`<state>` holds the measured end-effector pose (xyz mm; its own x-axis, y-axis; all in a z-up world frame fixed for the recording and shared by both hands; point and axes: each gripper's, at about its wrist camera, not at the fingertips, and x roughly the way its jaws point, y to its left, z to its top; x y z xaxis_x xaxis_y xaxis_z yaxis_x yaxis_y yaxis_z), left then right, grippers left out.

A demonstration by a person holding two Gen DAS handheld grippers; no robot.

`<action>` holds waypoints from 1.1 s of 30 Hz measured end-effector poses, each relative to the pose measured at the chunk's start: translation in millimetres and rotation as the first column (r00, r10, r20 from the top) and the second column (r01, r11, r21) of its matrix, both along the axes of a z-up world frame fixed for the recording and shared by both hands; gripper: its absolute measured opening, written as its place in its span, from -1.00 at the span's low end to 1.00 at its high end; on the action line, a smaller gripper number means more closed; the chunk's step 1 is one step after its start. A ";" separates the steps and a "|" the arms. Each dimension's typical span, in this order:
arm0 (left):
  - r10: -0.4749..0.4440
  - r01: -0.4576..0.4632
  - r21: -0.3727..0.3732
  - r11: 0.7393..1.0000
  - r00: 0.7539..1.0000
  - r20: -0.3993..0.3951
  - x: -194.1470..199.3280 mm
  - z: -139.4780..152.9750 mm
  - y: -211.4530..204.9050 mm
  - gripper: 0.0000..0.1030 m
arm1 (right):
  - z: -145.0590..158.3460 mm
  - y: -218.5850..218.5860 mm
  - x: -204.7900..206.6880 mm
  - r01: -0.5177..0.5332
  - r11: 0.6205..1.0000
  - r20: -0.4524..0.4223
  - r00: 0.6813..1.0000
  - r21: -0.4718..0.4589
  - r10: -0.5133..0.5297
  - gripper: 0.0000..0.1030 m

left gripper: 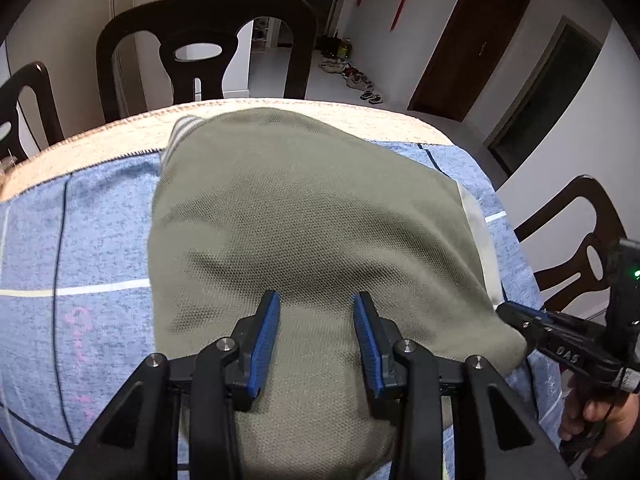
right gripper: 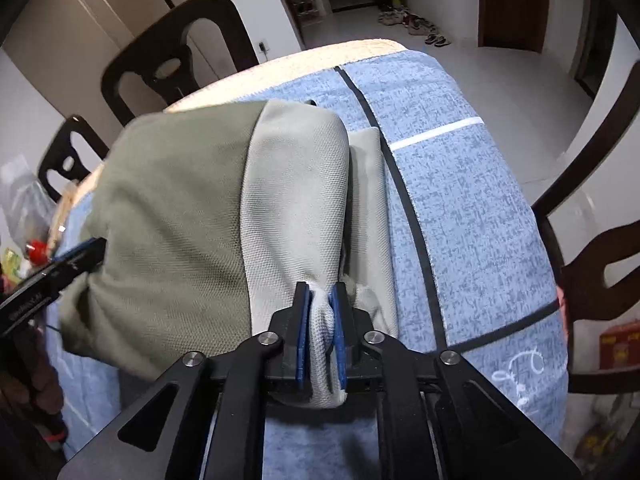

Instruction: Fold large clothes

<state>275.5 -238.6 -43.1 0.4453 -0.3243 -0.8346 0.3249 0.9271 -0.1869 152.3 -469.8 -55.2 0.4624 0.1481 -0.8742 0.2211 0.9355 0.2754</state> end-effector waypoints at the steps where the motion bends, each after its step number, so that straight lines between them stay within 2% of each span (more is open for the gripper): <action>1: 0.006 -0.006 -0.001 1.000 1.000 -0.003 -2.1 3.7 2.5 -0.24 | 5.9 -0.9 -5.4 0.005 1.000 0.015 1.000 0.011 -0.005 -0.63; 3: 0.027 -0.028 -0.026 0.999 1.000 -0.009 -7.7 11.2 9.7 -0.24 | 17.6 1.0 -13.4 -0.006 1.000 0.047 0.999 0.010 0.005 -0.58; 5: 0.051 -0.051 -0.033 0.998 0.999 -0.006 -12.8 16.9 15.0 -0.21 | 25.9 3.8 -19.2 -0.026 1.000 0.069 0.997 0.006 0.026 -0.29; 6: 0.056 -0.056 -0.033 0.998 0.998 0.002 -16.1 20.0 16.6 -0.19 | 28.8 4.7 -21.7 -0.035 0.999 0.077 0.996 0.005 0.035 -0.22; 10: 0.069 -0.068 -0.010 0.998 0.997 0.037 -25.5 29.4 21.9 -0.17 | 38.8 8.2 -24.5 -0.056 0.998 0.119 0.991 -0.002 0.055 -0.13; 13: 0.077 -0.077 -0.003 0.997 0.995 0.055 -26.8 35.1 25.8 -0.09 | 39.6 9.5 -17.5 -0.055 0.998 0.133 0.990 0.007 0.053 0.10; 15: 0.085 -0.085 0.001 0.996 0.994 0.065 -25.5 37.8 29.3 -0.01 | 39.5 9.7 -12.9 -0.056 0.998 0.138 0.989 0.012 0.054 0.12; 22: 0.125 -0.127 0.021 0.992 0.989 0.073 -16.6 35.7 48.1 0.04 | 36.3 6.5 1.6 -0.083 0.997 0.138 0.987 0.007 0.081 0.23; 28: 0.199 -0.198 -0.025 0.980 0.980 0.023 -1.3 26.2 75.3 0.05 | 30.9 3.0 10.8 -0.089 0.996 0.141 0.986 0.010 0.086 0.23; 33: 0.229 -0.229 -0.031 0.973 0.973 -0.007 11.6 16.3 83.7 0.05 | 33.9 4.1 19.8 -0.101 0.995 0.170 0.980 -0.003 0.100 0.23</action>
<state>287.1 -154.9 -26.9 0.5077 -0.2405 -0.8273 0.1039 0.9703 -0.2183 172.1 -465.7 -21.2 0.5866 0.2060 -0.7832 0.0754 0.9490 0.3061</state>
